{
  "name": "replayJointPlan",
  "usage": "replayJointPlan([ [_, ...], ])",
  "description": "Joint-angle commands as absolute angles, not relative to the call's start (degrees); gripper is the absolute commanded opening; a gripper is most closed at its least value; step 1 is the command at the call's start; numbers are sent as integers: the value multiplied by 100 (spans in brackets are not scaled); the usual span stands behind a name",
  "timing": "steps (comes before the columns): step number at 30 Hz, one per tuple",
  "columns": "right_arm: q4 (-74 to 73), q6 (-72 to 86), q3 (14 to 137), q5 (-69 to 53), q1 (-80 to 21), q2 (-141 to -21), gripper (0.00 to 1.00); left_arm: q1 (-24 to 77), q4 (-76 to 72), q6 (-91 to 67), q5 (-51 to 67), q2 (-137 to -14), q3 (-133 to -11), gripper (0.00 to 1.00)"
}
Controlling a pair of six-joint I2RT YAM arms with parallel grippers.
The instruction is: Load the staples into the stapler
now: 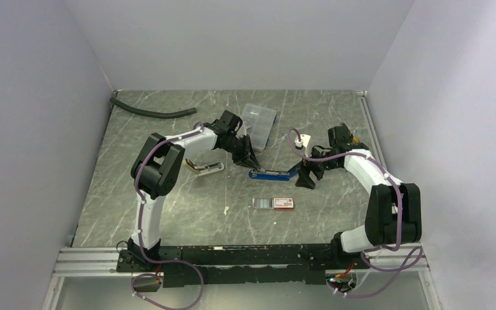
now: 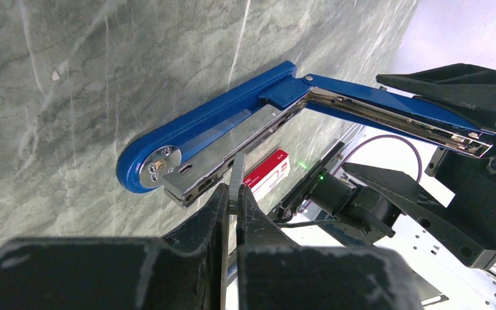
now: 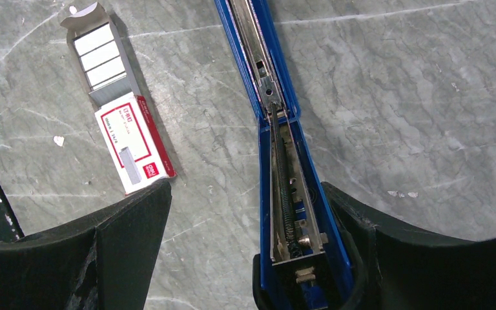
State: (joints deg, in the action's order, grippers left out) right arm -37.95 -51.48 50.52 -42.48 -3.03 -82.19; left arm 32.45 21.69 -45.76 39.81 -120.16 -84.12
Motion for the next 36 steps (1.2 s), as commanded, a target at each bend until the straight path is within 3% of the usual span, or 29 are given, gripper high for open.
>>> replayJointPlan([
  [1,-3841,-5283,5266,-4421,-283,-8218,86,3268,2098,-4587,4070,-12044,-8481,3],
  [36,-3867,-5291,5282,-4432,-281,-8220,86,3270,2175,-4483,4122,-11867,-8671,3],
])
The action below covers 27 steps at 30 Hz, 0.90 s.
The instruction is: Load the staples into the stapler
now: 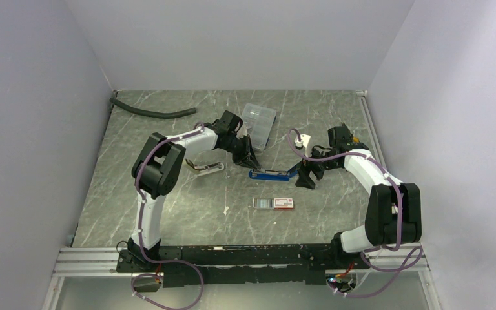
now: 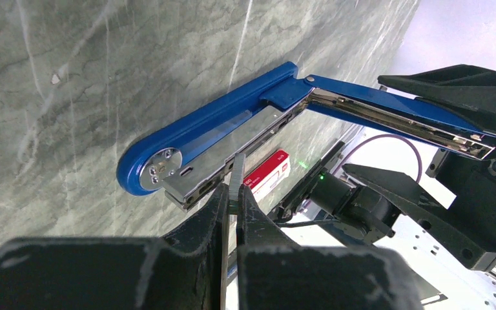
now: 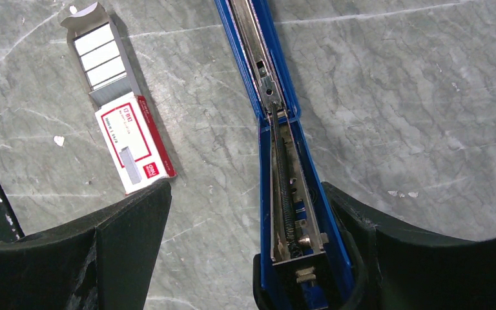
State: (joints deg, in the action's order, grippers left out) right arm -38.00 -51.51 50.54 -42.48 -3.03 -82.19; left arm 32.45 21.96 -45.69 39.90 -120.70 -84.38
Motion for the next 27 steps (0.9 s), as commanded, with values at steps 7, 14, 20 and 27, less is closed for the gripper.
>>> replayJointPlan([
  [7,-3870,-5291,5282,-4438,-282,-8233,86,3269,2131,-4497,4116,-11865,-8623,3],
  [14,-3876,-5291,5287,-4439,-286,-8210,86,3257,2201,-4436,4080,-11978,-8742,3],
  [20,-3881,-5307,5283,-4438,-281,-8226,86,3251,2223,-4405,4062,-12023,-8763,3],
  [27,-3876,-5317,5275,-4421,-281,-8227,86,3251,2227,-4396,4078,-12091,-8762,3],
])
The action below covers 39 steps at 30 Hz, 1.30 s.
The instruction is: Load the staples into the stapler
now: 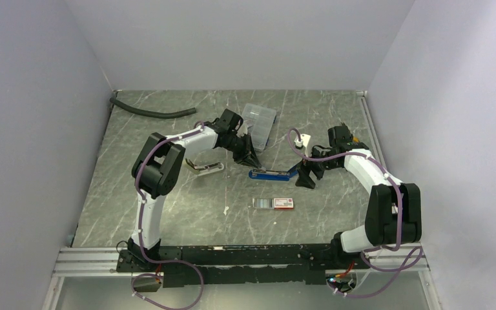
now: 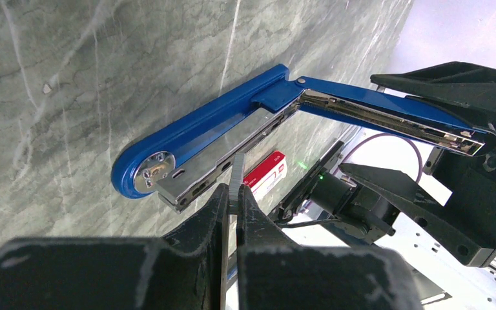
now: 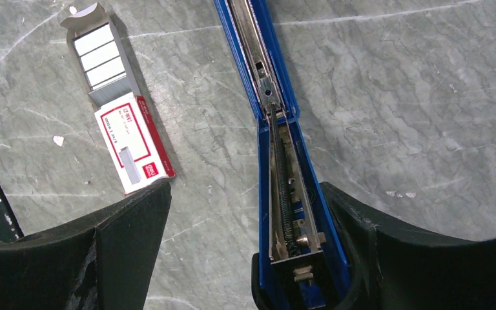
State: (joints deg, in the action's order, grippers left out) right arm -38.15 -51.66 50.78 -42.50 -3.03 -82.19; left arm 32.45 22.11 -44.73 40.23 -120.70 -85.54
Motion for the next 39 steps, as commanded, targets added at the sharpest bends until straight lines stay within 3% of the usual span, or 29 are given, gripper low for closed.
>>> replayJointPlan([
  [1,-3872,-5317,5279,-4421,-281,-8227,86,3252,2238,-4389,4077,-12112,-8767,3],
  [39,-3887,-5309,5282,-4421,-272,-8227,87,3239,2222,-4308,4135,-12137,-8757,3],
])
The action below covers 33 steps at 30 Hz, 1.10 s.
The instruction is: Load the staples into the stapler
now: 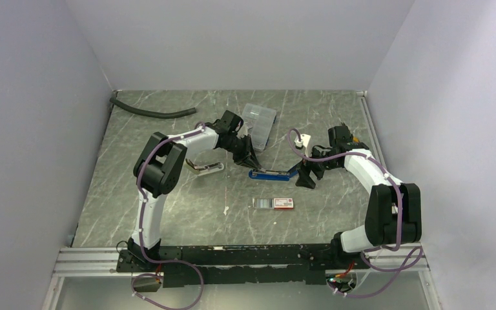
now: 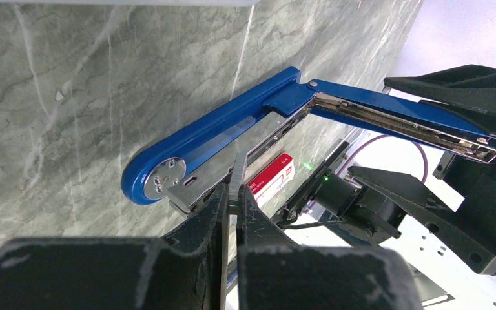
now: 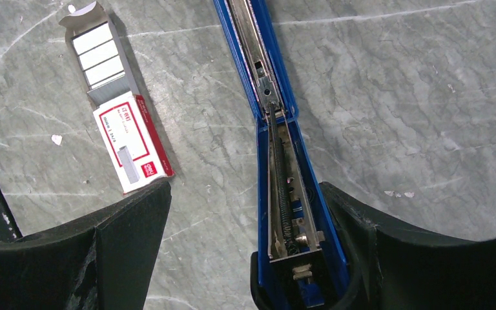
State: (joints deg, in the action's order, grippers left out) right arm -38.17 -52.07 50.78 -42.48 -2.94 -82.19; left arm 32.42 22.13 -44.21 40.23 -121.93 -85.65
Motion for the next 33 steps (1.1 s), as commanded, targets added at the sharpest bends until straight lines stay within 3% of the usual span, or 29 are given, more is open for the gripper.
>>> replayJointPlan([
  [1,-3880,-5309,5282,-4421,-268,-8227,87,3243,2222,-4295,4151,-12107,-8774,3],
  [33,-3900,-5317,5300,-4430,-268,-8253,87,3261,2121,-4332,4127,-11863,-8525,3],
])
